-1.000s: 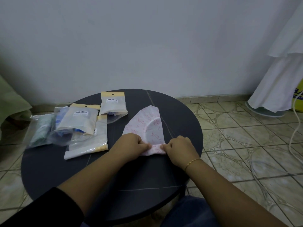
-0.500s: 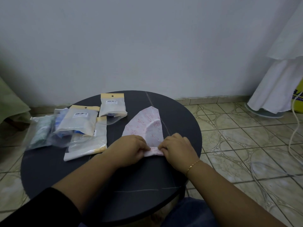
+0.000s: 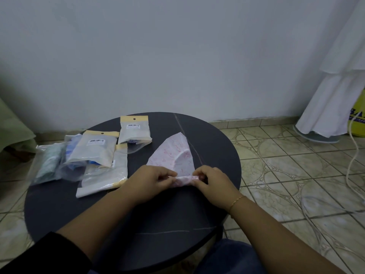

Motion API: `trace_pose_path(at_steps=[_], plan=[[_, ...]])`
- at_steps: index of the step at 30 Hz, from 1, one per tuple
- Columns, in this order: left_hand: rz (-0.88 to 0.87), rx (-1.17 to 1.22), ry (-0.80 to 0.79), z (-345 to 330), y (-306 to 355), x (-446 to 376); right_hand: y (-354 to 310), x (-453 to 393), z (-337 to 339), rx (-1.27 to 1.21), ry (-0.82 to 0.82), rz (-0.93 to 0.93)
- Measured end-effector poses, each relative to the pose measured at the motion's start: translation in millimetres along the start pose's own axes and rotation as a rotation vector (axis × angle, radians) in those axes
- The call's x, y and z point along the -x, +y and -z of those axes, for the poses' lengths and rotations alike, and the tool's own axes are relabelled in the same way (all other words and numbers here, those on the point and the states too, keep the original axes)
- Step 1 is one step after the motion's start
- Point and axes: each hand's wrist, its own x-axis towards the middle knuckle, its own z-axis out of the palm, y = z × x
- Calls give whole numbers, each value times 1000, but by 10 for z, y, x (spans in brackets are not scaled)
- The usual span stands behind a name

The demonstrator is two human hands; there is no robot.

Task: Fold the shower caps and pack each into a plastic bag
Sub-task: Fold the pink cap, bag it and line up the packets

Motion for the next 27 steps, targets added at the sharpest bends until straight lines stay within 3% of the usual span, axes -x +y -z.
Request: trace_pose_path(at_steps=[8,15,20,24,27], plan=[[121,58,132,-59,-53,-98,-54,-93,-18,-184,66,-137],[205,7,133,-107,-52,-145,-81,-158,-48,-184,106,-164],[-2,-224,188,-113,-63,-134,-66,-197,-111,-101,131,-165],[-157,-276,137,-130,-40,-130,-86,-172,-132,178,183,25],[-172,-306,78,-85,-45,-101,-107,-149,-96,369,129,135]])
